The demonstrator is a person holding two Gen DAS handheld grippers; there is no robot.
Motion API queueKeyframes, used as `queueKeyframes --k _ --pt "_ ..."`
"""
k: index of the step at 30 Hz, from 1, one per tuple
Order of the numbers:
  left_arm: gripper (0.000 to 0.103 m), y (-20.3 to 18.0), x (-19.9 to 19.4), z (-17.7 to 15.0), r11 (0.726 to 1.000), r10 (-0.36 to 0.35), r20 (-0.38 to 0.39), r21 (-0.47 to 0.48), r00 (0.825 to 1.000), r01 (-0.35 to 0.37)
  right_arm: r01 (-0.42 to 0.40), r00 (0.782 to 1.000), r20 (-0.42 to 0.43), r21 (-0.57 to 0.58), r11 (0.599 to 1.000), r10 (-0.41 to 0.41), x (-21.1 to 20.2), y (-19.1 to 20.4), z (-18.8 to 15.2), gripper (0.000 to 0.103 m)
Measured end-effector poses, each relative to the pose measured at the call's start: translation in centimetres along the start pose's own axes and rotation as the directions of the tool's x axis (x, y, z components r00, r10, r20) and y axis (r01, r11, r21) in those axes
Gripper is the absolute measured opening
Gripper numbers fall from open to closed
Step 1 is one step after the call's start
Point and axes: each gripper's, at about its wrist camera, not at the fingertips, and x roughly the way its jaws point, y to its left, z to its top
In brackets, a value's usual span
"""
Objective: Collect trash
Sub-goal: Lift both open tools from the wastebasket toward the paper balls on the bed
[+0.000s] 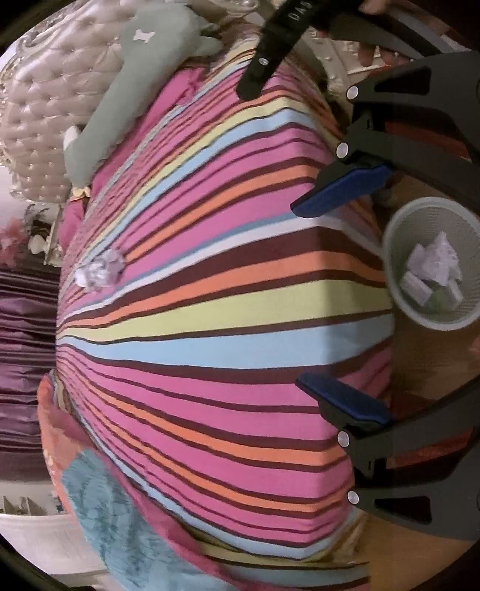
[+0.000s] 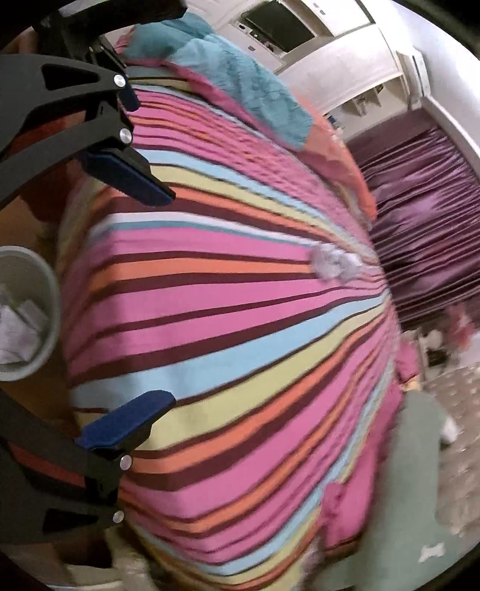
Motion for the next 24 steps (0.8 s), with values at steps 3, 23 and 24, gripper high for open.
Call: queueKeyframes --k 3,23,24 --pt "0.084 -0.1 0.7 2.3 1.0 -0.006 0.022 0.006 1.0 0.005 -0.015 0.999 0.03 -0.032 0.999 0.016 1.0 0.3 2.6 0.095" --pt "0.084 -1.6 10.1 13.7 0.997 -0.02 0.068 0.073 0.998 0.015 -0.066 0.998 -0.009 -0.149 0.987 0.066 9.6 0.2 14.3 0.096" --pt "0.084 -1.7 10.5 14.1 0.997 -0.02 0.069 0.078 0.997 0.015 -0.07 0.998 -0.012 -0.154 0.986 0.069 10.2 0.2 14.9 0.095"
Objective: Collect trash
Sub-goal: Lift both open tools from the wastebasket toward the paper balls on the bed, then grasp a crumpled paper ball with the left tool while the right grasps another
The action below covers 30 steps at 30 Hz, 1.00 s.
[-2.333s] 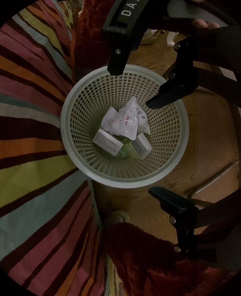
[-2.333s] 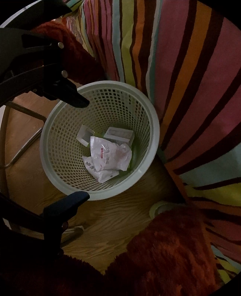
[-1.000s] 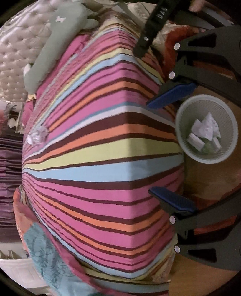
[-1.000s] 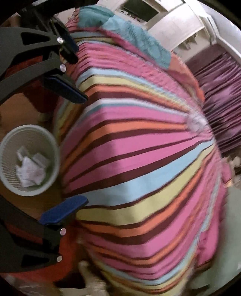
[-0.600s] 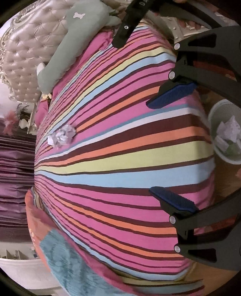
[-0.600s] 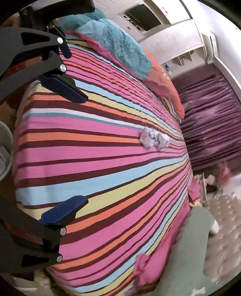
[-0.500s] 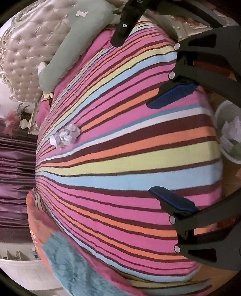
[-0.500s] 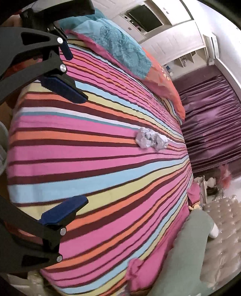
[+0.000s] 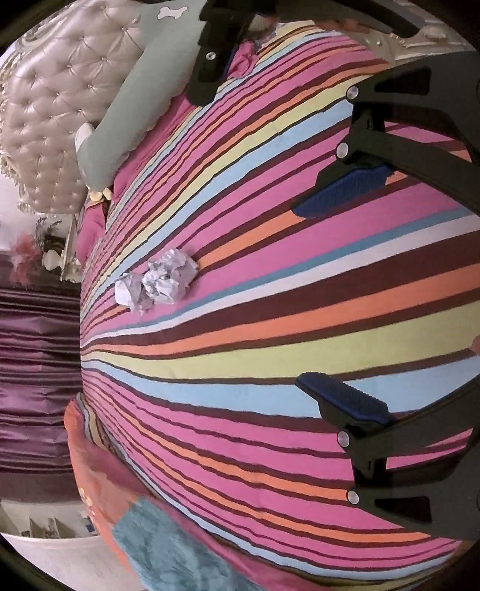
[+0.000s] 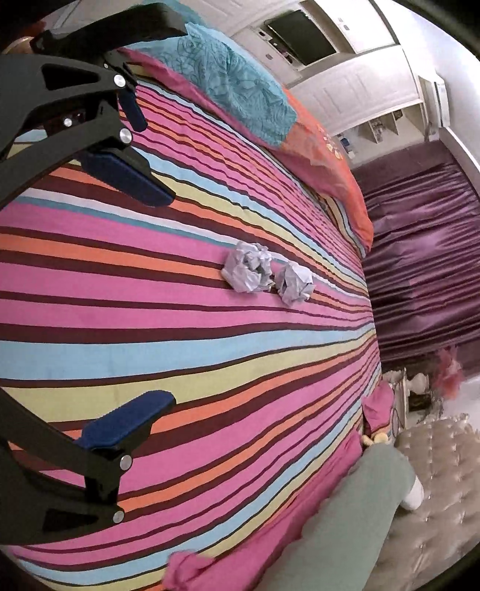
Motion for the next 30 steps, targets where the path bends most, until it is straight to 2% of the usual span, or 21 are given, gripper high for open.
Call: queueKeyframes --k 7,14,23,30 --pt "0.084 -0.1 4.0 3.2 1.0 -0.014 -0.006 0.01 1.0 0.014 -0.035 0.999 -0.015 0.009 0.999 0.035 3.6 -0.7 2.9 0.095" --pt "0.084 0.5 7.7 6.3 0.998 -0.039 -0.011 -0.039 0.999 0.038 -0.056 0.998 -0.031 -0.062 0.996 0.054 7.8 -0.8 6.2 0.095" --pt "0.084 0.6 11.5 9.4 0.993 -0.107 -0.006 -0.055 0.994 0.106 -0.116 0.991 -0.076 -0.072 0.991 0.11 13.4 -1.0 9.5 0.095" --pt "0.084 -0.3 14.9 11.1 0.992 -0.126 -0.04 -0.011 0.991 0.126 -0.183 0.978 -0.115 -0.072 0.98 0.175 17.2 -0.6 12.3 0.095"
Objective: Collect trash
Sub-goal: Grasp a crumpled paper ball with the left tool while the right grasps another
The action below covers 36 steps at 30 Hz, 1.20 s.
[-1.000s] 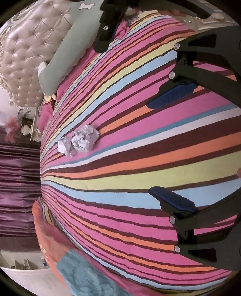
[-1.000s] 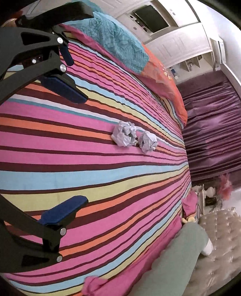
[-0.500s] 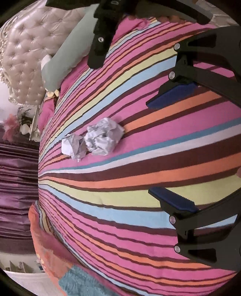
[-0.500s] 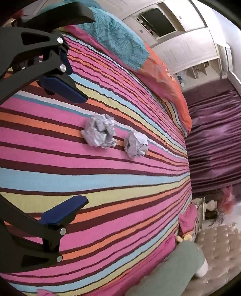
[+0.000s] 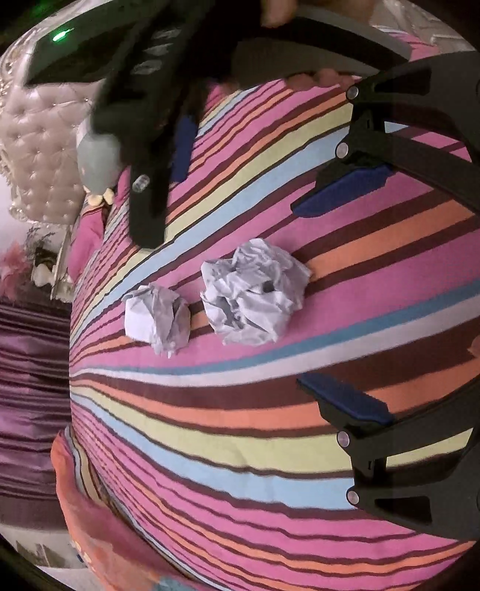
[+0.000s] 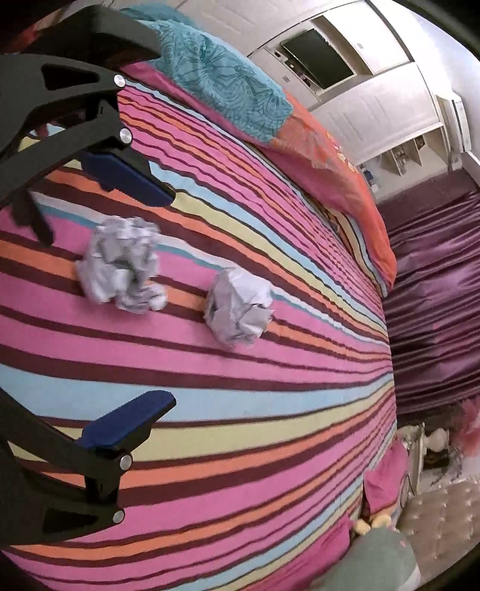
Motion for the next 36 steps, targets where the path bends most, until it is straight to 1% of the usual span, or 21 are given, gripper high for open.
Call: queueKeyframes --k 6,10,13,16,19,21,23,24,25,27,28,29,30,32,36 --pt "0.084 -0.2 2.2 1.5 0.999 -0.029 -0.006 0.014 1.0 0.029 0.005 0.999 -0.033 -0.06 0.998 -0.007 3.1 -0.6 2.2 0.095" --pt "0.084 -0.3 3.2 2.2 0.998 -0.054 -0.006 0.024 0.999 0.054 -0.025 0.998 -0.054 -0.099 0.995 0.02 5.1 -0.3 2.8 0.096" --pt "0.084 -0.2 3.7 2.7 0.998 -0.061 -0.001 0.033 0.998 0.061 -0.024 0.997 -0.072 -0.152 0.988 0.013 6.6 0.3 3.0 0.096" --pt "0.084 -0.1 4.3 2.8 0.997 -0.068 -0.011 0.038 0.998 0.068 -0.025 0.996 -0.087 -0.176 0.984 0.01 8.0 0.3 3.3 0.096" --pt "0.084 0.2 5.2 2.8 0.997 -0.06 -0.034 0.038 0.998 0.062 -0.016 0.997 -0.083 -0.172 0.985 0.002 9.1 -0.1 3.6 0.096" --pt "0.084 0.7 5.8 2.9 0.997 -0.07 -0.051 0.012 0.996 0.071 -0.022 0.996 -0.089 -0.16 0.987 0.007 9.7 -0.4 3.8 0.096" --pt "0.084 1.3 5.9 3.1 0.995 -0.097 -0.032 -0.03 0.995 0.096 -0.015 0.996 -0.092 -0.148 0.989 0.002 10.3 -0.5 3.9 0.095" --pt "0.084 1.5 6.0 3.2 0.994 -0.103 -0.029 -0.042 0.994 0.102 -0.019 0.995 -0.102 -0.145 0.989 0.004 10.6 -0.6 4.0 0.095" --pt "0.083 1.5 6.1 3.3 0.994 -0.102 -0.035 -0.046 0.994 0.1 -0.007 0.993 -0.114 -0.145 0.989 -0.01 10.9 -0.6 4.0 0.095" --pt "0.076 1.2 6.3 3.6 0.997 -0.076 -0.035 -0.034 0.996 0.075 0.008 0.991 -0.13 -0.146 0.989 -0.028 11.4 -0.6 3.9 0.094" --pt "0.068 1.2 6.4 3.7 0.998 -0.065 -0.04 -0.024 0.997 0.064 0.01 0.99 -0.138 -0.142 0.99 -0.03 11.6 -0.7 3.9 0.092" --pt "0.065 1.1 6.4 3.8 0.998 -0.058 -0.04 -0.014 0.998 0.057 0.008 0.988 -0.149 -0.136 0.991 -0.029 11.7 -0.7 3.9 0.074" --pt "0.064 1.0 6.4 3.9 0.998 -0.057 -0.037 -0.008 0.998 0.057 -0.002 0.987 -0.157 -0.124 0.992 -0.017 11.8 -0.8 3.9 0.063" --pt "0.062 1.1 6.3 3.9 0.998 -0.059 -0.038 -0.005 0.998 0.059 -0.002 0.988 -0.156 -0.097 0.995 -0.013 11.6 -1.0 4.0 0.062" --pt "0.061 1.2 5.5 3.6 0.998 -0.059 -0.036 -0.002 0.998 0.059 0.002 0.991 -0.131 -0.07 0.998 -0.011 10.3 -1.0 4.0 0.061"
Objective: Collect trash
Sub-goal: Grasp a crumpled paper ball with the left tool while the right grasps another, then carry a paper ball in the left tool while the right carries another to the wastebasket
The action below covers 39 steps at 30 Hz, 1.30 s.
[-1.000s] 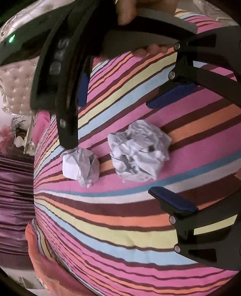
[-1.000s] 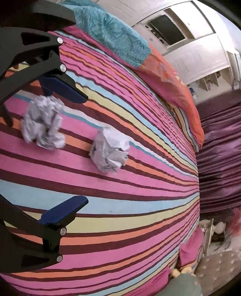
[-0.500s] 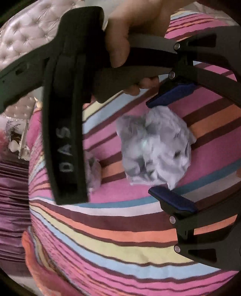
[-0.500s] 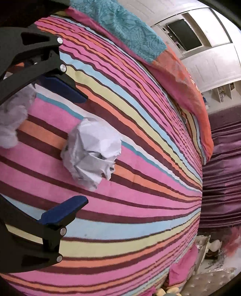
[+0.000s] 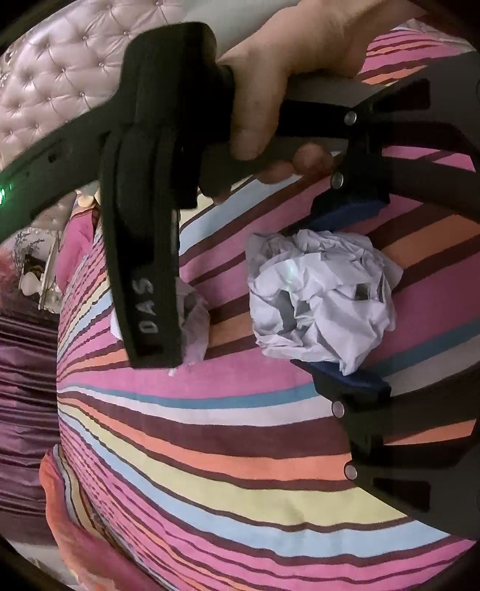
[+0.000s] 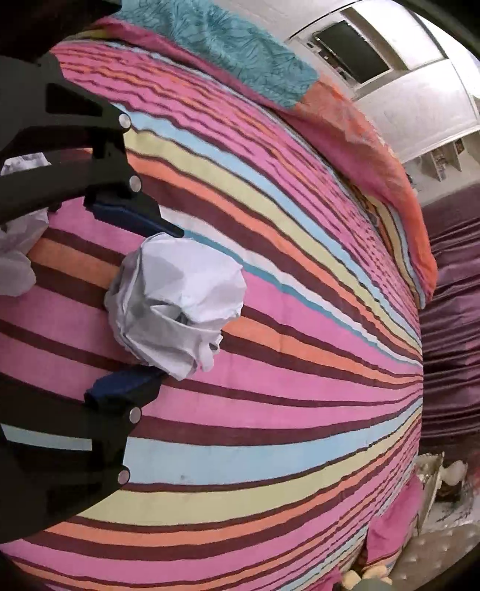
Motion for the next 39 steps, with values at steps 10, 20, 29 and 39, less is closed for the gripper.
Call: queueKeyframes --k 10,20,29,39 --pt "0.061 -0.7 -6.4 -0.6 0.999 0.038 0.029 -0.007 0.999 -0.038 0.048 0.997 0.058 0.141 0.989 -0.057 -8.0 0.2 -3.1 0.061" --pt "0.061 -1.5 -14.9 -5.1 0.994 0.11 0.036 0.004 0.993 -0.111 0.111 0.989 0.076 0.206 0.972 -0.129 -17.1 2.8 -10.2 0.061" --pt "0.061 -1.7 -20.9 -11.9 0.989 0.148 0.02 -0.007 0.989 -0.148 0.129 0.988 0.059 0.224 0.966 -0.145 -21.7 7.4 -18.8 0.061" --pt "0.061 -2.5 -25.6 -19.9 0.988 0.156 0.005 -0.019 0.988 -0.156 0.185 0.98 0.025 0.224 0.957 -0.196 -24.8 12.1 -27.4 0.061"
